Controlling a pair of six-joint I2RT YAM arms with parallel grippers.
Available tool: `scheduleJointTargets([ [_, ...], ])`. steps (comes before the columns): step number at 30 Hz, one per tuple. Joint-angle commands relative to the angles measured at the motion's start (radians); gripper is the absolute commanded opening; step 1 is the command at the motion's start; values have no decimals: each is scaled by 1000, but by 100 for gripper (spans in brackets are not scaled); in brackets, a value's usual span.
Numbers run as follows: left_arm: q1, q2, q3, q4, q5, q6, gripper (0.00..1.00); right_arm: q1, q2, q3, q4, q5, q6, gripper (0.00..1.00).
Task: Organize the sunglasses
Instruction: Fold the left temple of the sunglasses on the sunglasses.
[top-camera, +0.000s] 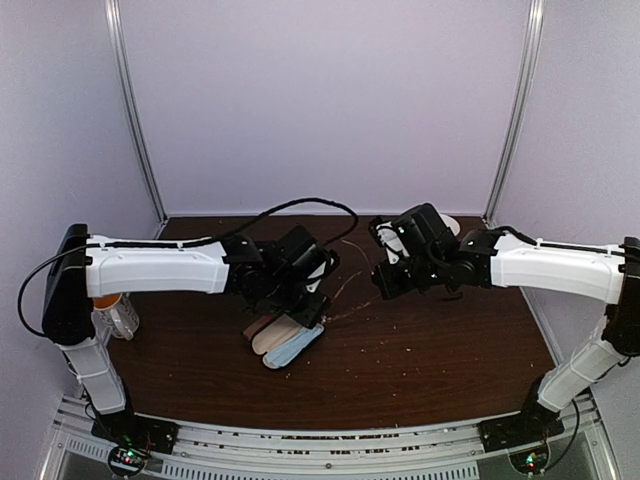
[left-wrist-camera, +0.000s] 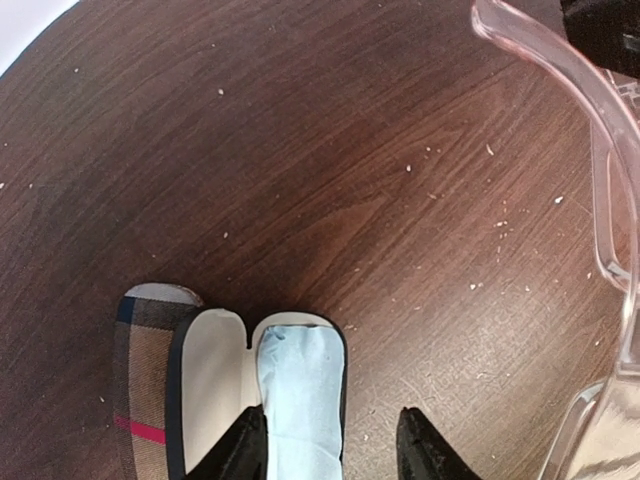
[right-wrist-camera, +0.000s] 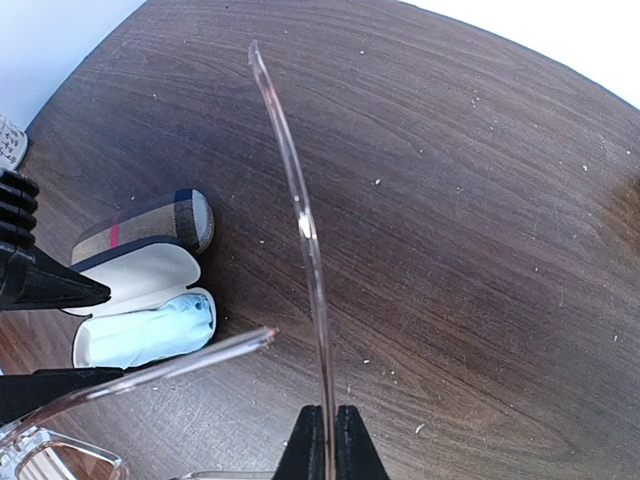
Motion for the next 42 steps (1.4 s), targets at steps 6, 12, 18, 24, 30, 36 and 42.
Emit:
scheduleJointTargets([
  [6,-35,25,45,66,62,124,46,6,25,58,-5,27,-7,0],
  [12,-73,82,97,8,40,253,44,8,42,99,-41,22,-30,0],
  [18,-73,75,98,8,-13,252,44,9,41,97,-45,19,-30,0],
  [24,-73,48,119,14,-69,209,45,9,9,29,-14,27,-23,0],
  [30,-72,-3,111,14,-135,181,52,10,-23,-13,-16,74,-18,0],
  [36,-71,-80,63,42,-165,178,65,10,-71,-53,13,135,5,0],
  [42,-66,-177,-38,137,-126,174,93,8,-136,-81,55,196,14,0],
])
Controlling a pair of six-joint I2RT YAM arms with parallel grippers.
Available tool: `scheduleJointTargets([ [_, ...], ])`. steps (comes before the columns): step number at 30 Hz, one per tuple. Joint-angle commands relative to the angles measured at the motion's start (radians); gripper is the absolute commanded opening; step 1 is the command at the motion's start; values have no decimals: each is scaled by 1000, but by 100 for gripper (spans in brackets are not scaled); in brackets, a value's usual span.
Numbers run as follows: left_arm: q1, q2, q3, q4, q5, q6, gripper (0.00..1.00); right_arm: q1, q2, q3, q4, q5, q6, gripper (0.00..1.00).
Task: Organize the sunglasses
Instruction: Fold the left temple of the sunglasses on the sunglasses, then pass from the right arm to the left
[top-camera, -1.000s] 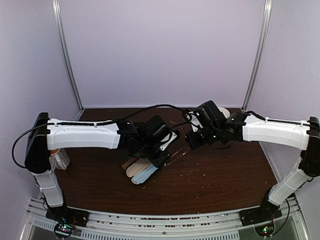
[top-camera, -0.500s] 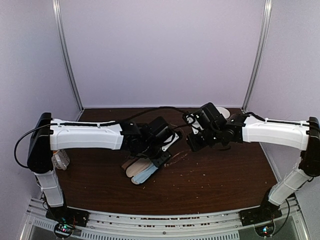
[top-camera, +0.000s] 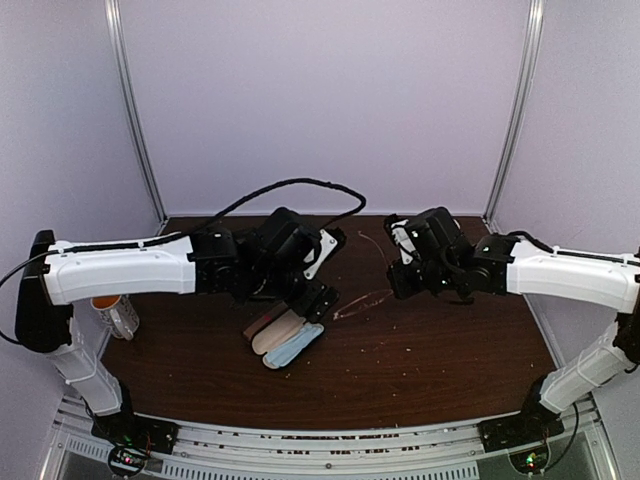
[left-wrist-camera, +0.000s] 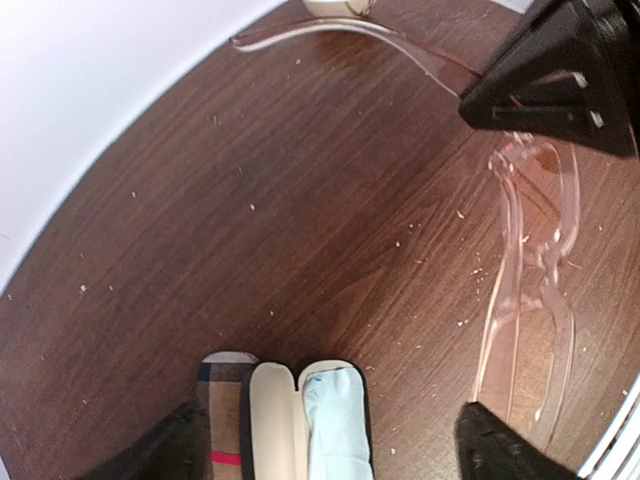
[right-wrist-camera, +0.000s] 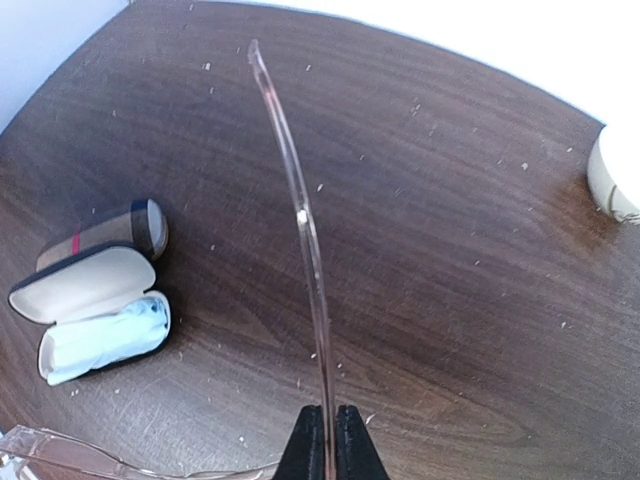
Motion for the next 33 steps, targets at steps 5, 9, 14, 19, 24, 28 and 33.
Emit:
scheduleJointTargets([
  [5,24,-154,-182,208,84,-30,98,3,-130,-46,100,119,27,0],
  [9,53,-231,-290,340,198,-48,98,4,-182,-78,156,133,52,0],
  [14,67,-302,-384,485,295,-59,98,4,-214,-89,195,124,86,0],
  [19,90,-347,-472,636,381,-102,98,5,-222,-95,233,77,125,0],
  [24,104,-345,-503,697,419,-122,98,10,-216,-96,252,55,147,0],
  [28,107,-324,-494,721,460,-134,98,21,-206,-90,256,49,153,0],
  [33,113,-313,-479,757,493,-171,97,36,-198,-94,267,49,161,0],
])
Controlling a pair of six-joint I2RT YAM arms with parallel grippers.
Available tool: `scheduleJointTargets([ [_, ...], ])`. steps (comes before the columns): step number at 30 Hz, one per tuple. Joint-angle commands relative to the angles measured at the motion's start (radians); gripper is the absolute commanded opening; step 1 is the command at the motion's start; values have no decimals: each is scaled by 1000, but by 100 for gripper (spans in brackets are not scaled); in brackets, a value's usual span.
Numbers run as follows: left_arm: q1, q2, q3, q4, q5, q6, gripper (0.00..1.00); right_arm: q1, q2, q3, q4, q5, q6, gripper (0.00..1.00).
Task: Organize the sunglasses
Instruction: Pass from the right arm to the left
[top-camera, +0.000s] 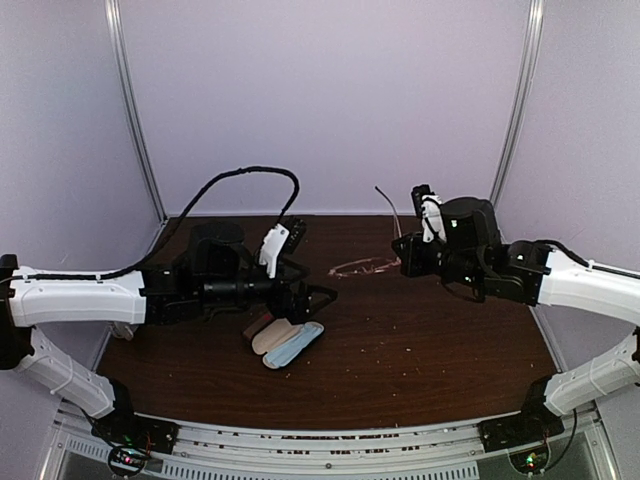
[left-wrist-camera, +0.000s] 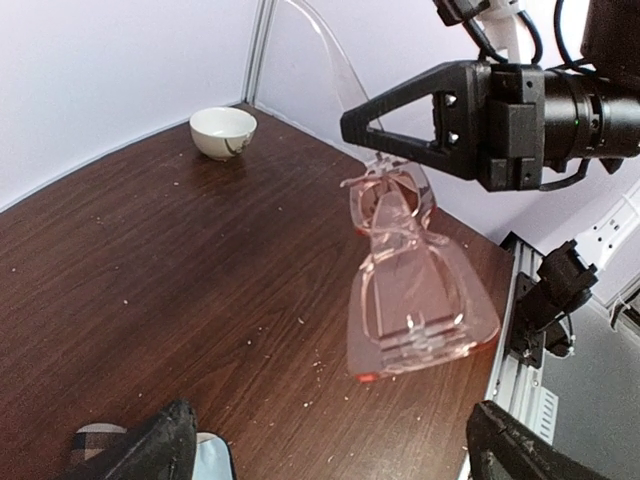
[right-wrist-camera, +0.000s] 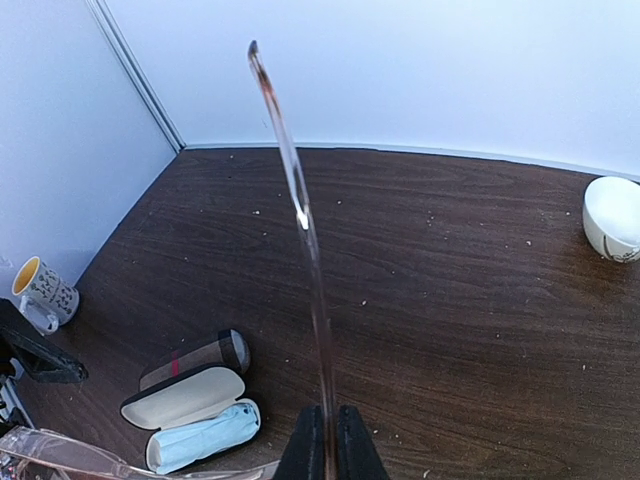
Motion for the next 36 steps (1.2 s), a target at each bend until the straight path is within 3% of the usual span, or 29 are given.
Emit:
scheduleJointTargets([
  [1,12,18,22,106,70,-50,97,18,2,-10,48,-8,22,0],
  [15,19,104,88,215,159,-260,87,48,36,-1,63,31,40,0],
  [23,26,143,94,253,134,-414,72,63,47,-1,72,71,37,0],
  [30,26,166,92,270,154,-421,66,62,44,-1,69,95,34,0],
  [36,26,179,94,275,166,-413,49,63,46,2,69,91,31,0],
])
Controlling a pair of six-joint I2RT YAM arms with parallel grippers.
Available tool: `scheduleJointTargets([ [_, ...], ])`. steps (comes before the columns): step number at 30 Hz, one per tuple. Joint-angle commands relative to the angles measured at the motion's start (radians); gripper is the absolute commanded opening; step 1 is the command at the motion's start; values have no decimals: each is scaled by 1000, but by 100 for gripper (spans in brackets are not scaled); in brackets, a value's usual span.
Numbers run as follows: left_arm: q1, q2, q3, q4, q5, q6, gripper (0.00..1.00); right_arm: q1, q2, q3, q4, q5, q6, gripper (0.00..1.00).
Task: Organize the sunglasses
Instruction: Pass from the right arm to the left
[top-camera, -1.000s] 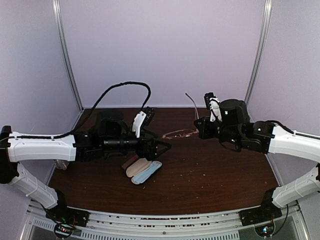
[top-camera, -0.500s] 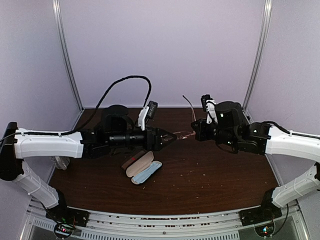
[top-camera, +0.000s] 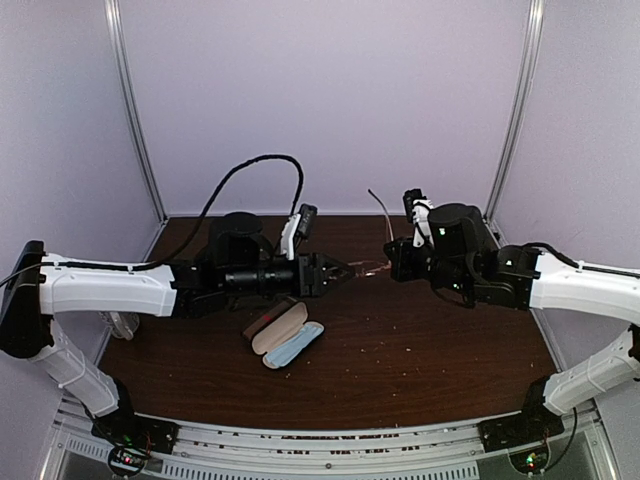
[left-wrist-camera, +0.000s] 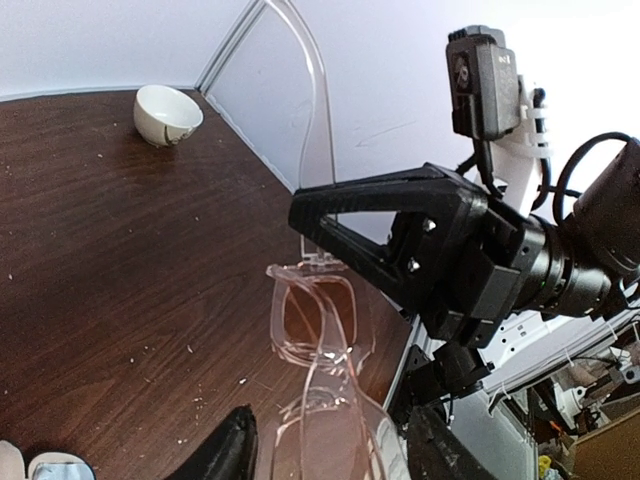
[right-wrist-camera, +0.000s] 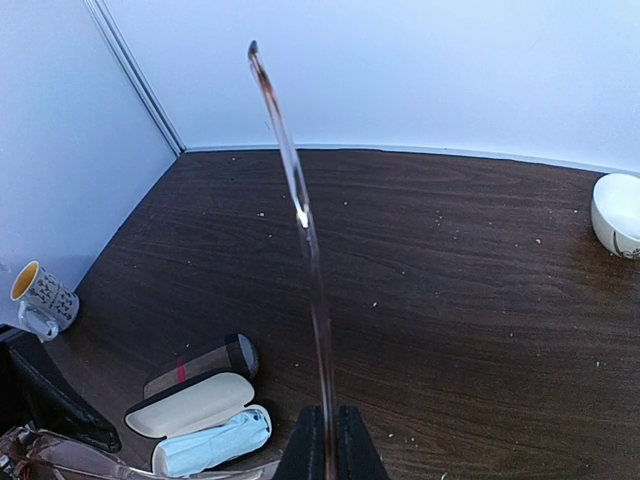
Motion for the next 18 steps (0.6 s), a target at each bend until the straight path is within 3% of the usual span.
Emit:
scheduleJointTargets([
  [1,6,21,17,66,24,6,46,6,2,2,27,24,-1,0],
  [7,6,28,22,65,31,21,33,7,9,9,19,17,-3,0],
  [13,6,27,19,51,26,38,26,7,8,7,12,6,-8,0],
  [18,6,24,20,27,26,83,24,7,4,17,-22,6,-24,24],
])
